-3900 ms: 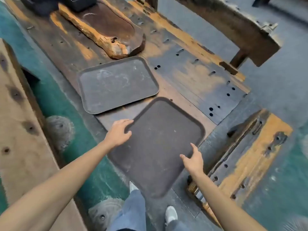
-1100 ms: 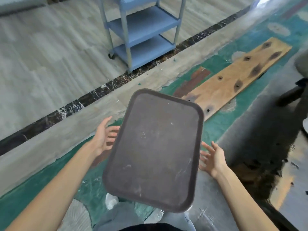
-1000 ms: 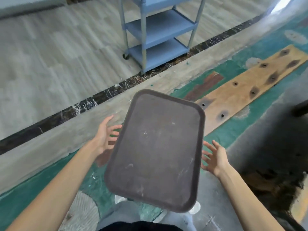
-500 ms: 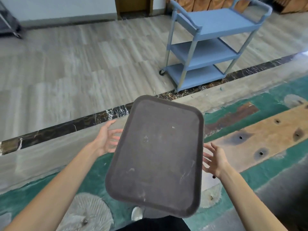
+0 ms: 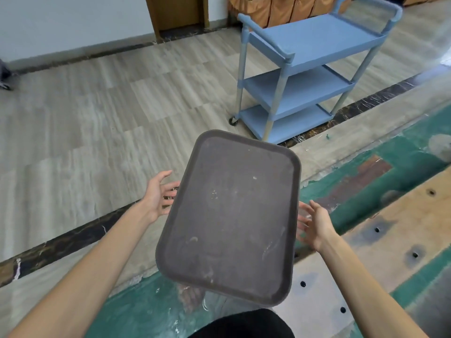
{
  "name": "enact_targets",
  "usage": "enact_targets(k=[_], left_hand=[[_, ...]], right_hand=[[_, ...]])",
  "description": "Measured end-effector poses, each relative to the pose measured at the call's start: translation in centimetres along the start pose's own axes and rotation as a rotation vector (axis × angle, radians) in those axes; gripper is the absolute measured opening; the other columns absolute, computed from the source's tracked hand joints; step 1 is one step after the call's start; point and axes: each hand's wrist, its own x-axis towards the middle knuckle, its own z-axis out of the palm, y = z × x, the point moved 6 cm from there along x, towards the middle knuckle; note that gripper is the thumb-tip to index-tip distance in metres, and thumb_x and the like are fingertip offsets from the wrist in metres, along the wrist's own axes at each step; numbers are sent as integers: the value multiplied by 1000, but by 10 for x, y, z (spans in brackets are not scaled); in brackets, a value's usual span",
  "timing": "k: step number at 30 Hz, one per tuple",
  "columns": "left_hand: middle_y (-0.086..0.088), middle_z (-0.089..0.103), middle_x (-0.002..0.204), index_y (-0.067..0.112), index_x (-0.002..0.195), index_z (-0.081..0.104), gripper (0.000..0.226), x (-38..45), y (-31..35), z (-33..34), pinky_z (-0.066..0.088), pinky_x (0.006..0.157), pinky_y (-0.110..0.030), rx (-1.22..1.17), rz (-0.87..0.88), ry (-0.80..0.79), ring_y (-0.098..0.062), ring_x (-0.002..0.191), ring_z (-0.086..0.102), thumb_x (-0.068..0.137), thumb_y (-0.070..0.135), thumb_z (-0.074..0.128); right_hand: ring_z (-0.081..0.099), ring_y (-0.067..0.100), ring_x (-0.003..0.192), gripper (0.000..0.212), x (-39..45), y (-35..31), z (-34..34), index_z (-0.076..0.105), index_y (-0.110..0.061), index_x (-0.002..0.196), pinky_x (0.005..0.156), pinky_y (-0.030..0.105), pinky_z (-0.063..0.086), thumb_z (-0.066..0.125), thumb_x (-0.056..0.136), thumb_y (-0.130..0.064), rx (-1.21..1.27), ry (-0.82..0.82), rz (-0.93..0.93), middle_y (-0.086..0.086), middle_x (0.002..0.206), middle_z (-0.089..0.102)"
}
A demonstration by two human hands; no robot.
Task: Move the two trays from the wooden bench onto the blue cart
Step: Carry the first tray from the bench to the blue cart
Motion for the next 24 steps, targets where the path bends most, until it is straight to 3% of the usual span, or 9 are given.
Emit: enact_targets(k=[2, 6, 11, 15, 18, 24], left_hand=[[-3, 55, 84, 19, 110, 71, 60, 22, 31, 14, 41, 60, -30, 10, -2, -33, -18, 63, 54, 79, 63, 45], [-4, 55, 91, 19, 116, 69, 58, 75, 92, 54, 40, 64, -31, 52, 22, -58, -21, 74, 54, 80, 59, 48], [-7, 49, 106, 17, 120, 68, 47, 117, 147, 106, 42, 68, -32, 81, 28, -112, -20, 77, 51, 86, 45, 50], [-3, 50, 100, 19, 123, 66, 45, 147, 194, 158, 44, 67, -31, 141, 55, -165, -18, 78, 51, 88, 41, 49], [-3, 48, 101, 19, 123, 65, 41, 173, 229, 205, 42, 69, -29, 201, 83, -199, -21, 87, 46, 92, 38, 47], [3, 50, 87, 22, 109, 66, 31, 245, 293, 306, 38, 66, -30, 297, 91, -273, -15, 72, 47, 87, 40, 54]], right_hand=[[50, 18, 71, 37, 17, -23, 4, 66, -30, 111, 69, 34, 42, 40, 96, -52, 39, -4, -2, 2, 83, 53], [57, 19, 83, 35, 49, -82, 15, 66, -32, 115, 70, 36, 45, 39, 98, -47, 56, 34, -36, 3, 88, 59], [60, 19, 80, 37, 75, -144, 3, 66, -34, 118, 69, 34, 49, 39, 94, -26, 107, 91, -85, 1, 82, 63], [62, 12, 71, 43, 100, -190, -15, 67, -35, 117, 63, 30, 46, 37, 94, -15, 87, 151, -100, -8, 68, 67], [62, 16, 80, 59, 120, -226, -31, 65, -36, 122, 65, 31, 46, 29, 89, -1, 49, 227, -128, 0, 84, 69], [59, 21, 95, 61, 177, -312, -60, 60, -35, 128, 71, 36, 47, 35, 88, 3, 62, 293, -155, 5, 100, 66]])
